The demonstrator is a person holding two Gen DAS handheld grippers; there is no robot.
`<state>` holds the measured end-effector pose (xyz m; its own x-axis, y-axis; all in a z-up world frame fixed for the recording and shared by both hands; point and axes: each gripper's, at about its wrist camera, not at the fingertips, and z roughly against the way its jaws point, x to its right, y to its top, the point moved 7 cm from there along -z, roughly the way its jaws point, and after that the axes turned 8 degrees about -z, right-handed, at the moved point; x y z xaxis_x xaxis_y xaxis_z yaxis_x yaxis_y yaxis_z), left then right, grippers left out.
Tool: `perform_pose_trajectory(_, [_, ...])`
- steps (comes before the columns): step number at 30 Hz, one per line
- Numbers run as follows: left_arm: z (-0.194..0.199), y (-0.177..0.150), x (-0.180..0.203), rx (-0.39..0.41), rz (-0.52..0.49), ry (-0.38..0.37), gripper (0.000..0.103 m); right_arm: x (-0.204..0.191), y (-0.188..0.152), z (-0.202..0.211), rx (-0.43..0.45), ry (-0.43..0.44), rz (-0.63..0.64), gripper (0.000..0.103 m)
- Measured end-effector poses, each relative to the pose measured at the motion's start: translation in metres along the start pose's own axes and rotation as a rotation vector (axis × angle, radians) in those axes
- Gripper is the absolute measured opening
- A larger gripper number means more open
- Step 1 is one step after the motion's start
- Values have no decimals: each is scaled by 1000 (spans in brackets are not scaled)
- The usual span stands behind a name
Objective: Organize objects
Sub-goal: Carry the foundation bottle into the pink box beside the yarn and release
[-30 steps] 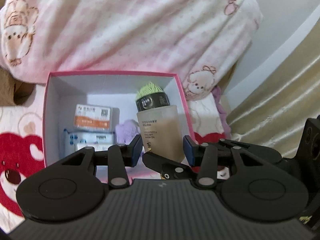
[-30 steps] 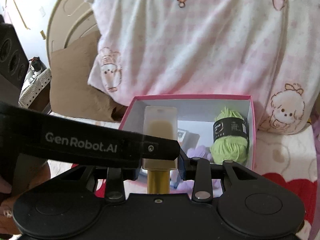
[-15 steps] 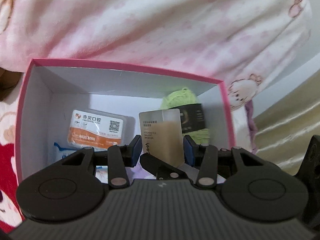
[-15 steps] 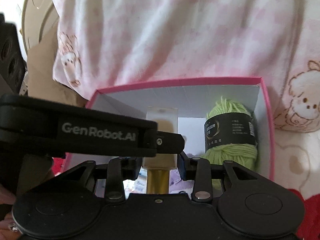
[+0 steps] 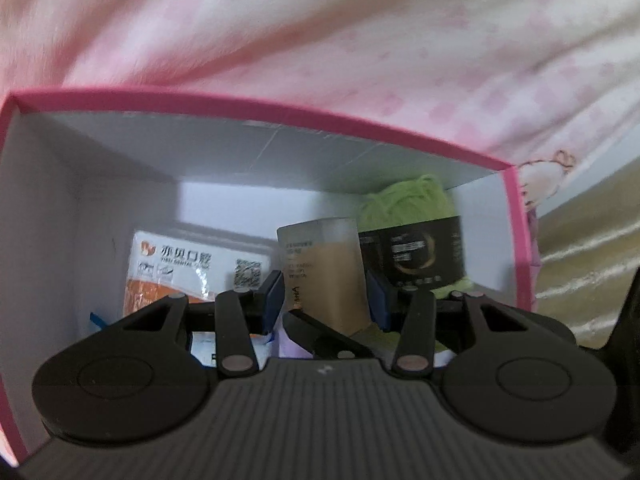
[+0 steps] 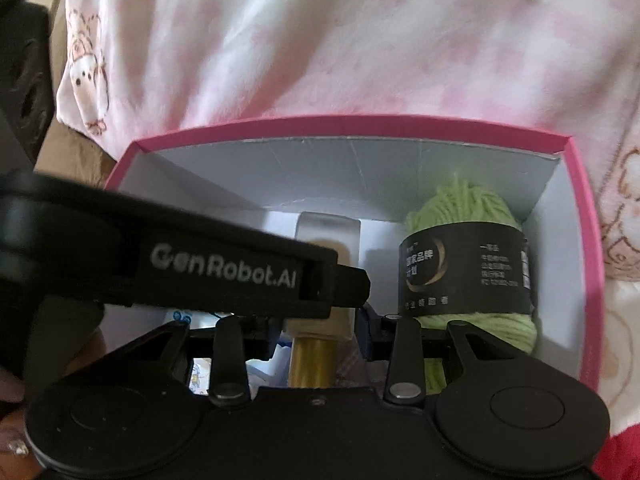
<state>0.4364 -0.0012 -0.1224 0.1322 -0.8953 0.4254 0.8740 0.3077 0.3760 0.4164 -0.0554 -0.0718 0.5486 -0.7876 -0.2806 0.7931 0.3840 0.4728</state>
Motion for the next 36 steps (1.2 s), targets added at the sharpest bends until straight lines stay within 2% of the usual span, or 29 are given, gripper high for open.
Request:
perform_pose_trajectory(6, [-8,-2,5,-2,-47,34,38,-1,-10,3,-7,-33,66,50])
perform_pose_trajectory(11, [2,2,13,48,-81,14,36,-1,-22,12,20,-47,106,49])
perform_pose_trajectory(13, [6,3,15,54,-93,20,36,-2,-28,14,28,-68,125,47])
perform_pose_trajectory(14, [9,2,16,56,-102,22,36,-3,-30,14,32,-82,149,42])
perform_pose_trajectory(18, [19,-3,17,68,-131,48,37,-2,-33,14,53,-84,147,40])
perform_pose_trajectory(22, [27,-13,22,59,-177,106,46,-2,-39,18,66,-113,181,37])
perform_pose_trajectory(24, [33,-19,25,60,-204,144,58,-2,-43,27,69,-85,161,38])
perform_pose_trajectory(27, [49,-27,34,78,-254,180,69,-2,-52,47,79,-83,155,42])
perform_pose_trajectory(36, [111,-53,44,61,-239,253,83,12,-47,112,86,-143,159,51])
